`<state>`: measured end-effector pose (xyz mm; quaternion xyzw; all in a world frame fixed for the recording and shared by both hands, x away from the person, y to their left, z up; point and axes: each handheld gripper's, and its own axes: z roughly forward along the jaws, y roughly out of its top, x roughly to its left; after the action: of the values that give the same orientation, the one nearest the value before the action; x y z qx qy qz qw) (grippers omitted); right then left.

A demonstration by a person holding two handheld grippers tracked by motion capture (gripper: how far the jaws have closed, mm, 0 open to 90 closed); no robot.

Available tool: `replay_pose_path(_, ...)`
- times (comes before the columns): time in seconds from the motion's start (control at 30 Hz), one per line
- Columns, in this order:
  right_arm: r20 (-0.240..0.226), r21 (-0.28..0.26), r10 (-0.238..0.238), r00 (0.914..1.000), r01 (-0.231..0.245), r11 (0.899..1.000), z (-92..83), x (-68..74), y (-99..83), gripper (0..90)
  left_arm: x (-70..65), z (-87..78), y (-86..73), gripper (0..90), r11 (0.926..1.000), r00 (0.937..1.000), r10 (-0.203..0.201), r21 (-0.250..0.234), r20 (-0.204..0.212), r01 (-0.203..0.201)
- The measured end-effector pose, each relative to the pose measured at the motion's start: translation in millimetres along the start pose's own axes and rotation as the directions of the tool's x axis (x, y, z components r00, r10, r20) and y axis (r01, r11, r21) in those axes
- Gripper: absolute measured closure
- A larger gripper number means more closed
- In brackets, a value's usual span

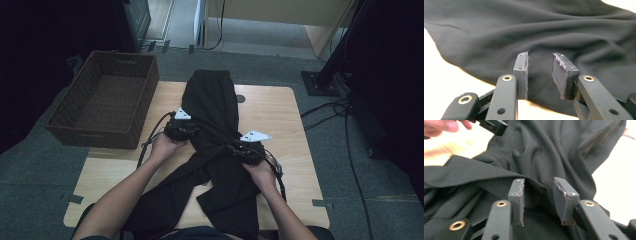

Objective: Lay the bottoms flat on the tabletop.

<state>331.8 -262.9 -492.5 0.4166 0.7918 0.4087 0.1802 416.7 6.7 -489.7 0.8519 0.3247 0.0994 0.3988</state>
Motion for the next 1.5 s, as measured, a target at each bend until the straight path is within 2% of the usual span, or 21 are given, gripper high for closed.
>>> replay_pose_path(0.1, 0.004, 0.029, -0.002, 1.0, 0.002, 1.0, 10.3, 2.5, -4.8, 61.4, -14.6, 3.1, -8.7, 64.4, 0.9995, 0.9994, 0.022, 0.022, 0.026, -0.023)
replay_pose_path(0.27, 0.008, 0.077, -0.007, 0.9999, 0.006, 0.997, 20.2, 2.2, -10.2, 60.3, -22.3, 7.2, -14.5, 63.9, 0.999, 0.9988, 0.023, 0.037, 0.044, -0.025)
replay_pose_path(0.47, 0.012, 0.068, 0.004, 0.9999, -0.005, 0.998, 23.0, 1.4, -15.9, 59.8, -21.7, 14.5, -18.8, 63.5, 0.9985, 0.9984, 0.022, 0.049, 0.053, -0.024)
replay_pose_path(0.53, 0.019, 0.063, 0.002, 0.9998, -0.003, 0.998, 23.5, 1.2, -16.1, 59.9, -20.8, 15.6, -19.7, 63.7, 0.9992, 0.9986, 0.017, 0.035, 0.05, -0.018)
replay_pose_path(0.6, 0.026, 0.05, 0.006, 0.9997, -0.007, 0.999, 25.4, 0.4, -16.3, 60.1, -20.0, 16.5, -19.4, 64.0, 0.999, 0.9987, 0.03, 0.032, 0.042, -0.031)
replay_pose_path(0.73, 0.031, 0.047, 0.012, 0.9994, -0.014, 0.999, 31.4, -2.1, -12.1, 60.3, -13.7, 20.4, -15.1, 64.9, 0.9995, 0.9997, 0.01, 0.031, 0.02, -0.011)
replay_pose_path(0.83, 0.032, 0.041, 0.012, 0.9994, -0.013, 0.999, 41.0, -6.1, -5.2, 60.3, -3.9, 25.5, -9.8, 65.4, 0.9996, 1.0, 0.002, 0.027, -0.001, -0.002)
replay_pose_path(0.97, 0.034, 0.043, 0.018, 0.9993, -0.019, 0.999, 58.6, -15.9, 9.0, 60.5, 14.1, 36.2, 2.1, 65.8, 0.9984, 0.9982, -0.053, 0.019, -0.029, 0.053)
replay_pose_path(1.17, 0.061, 0.037, 0.043, 0.9972, -0.045, 0.998, 80.1, -28.1, 26.1, 60.5, 32.5, 47.7, 17.1, 65.9, 0.9978, 0.9965, -0.054, 0.035, -0.064, 0.056)
replay_pose_path(1.23, 0.065, 0.038, 0.051, 0.9966, -0.054, 0.998, 82.3, -28.4, 27.9, 60.4, 34.2, 48.5, 16.5, 65.8, 0.9978, 0.9961, -0.062, 0.021, -0.063, 0.063)
replay_pose_path(1.3, 0.067, 0.039, 0.05, 0.9965, -0.052, 0.998, 82.1, -28.2, 27.8, 60.0, 35.4, 45.9, 17.3, 65.2, 0.9952, 0.994, -0.096, 0.018, -0.054, 0.097)
replay_pose_path(1.33, 0.068, 0.038, 0.049, 0.9965, -0.052, 0.998, 81.5, -27.9, 27.3, 59.7, 34.9, 43.2, 17.8, 65.1, 0.9948, 0.9936, -0.1, 0.011, -0.052, 0.101)
replay_pose_path(1.4, 0.06, 0.035, 0.05, 0.997, -0.052, 0.998, 79.7, -27.2, 25.6, 58.2, 32.5, 36.5, 18.7, 63.0, 0.9976, 0.9964, -0.067, 0.015, -0.052, 0.068)
replay_pose_path(1.5, 0.043, 0.04, 0.052, 0.9977, -0.054, 0.998, 75.7, -26.9, 23.3, 55.0, 24.9, 21.2, 15.6, 60.4, 0.9985, 0.9983, -0.054, -0.014, -0.025, 0.053)
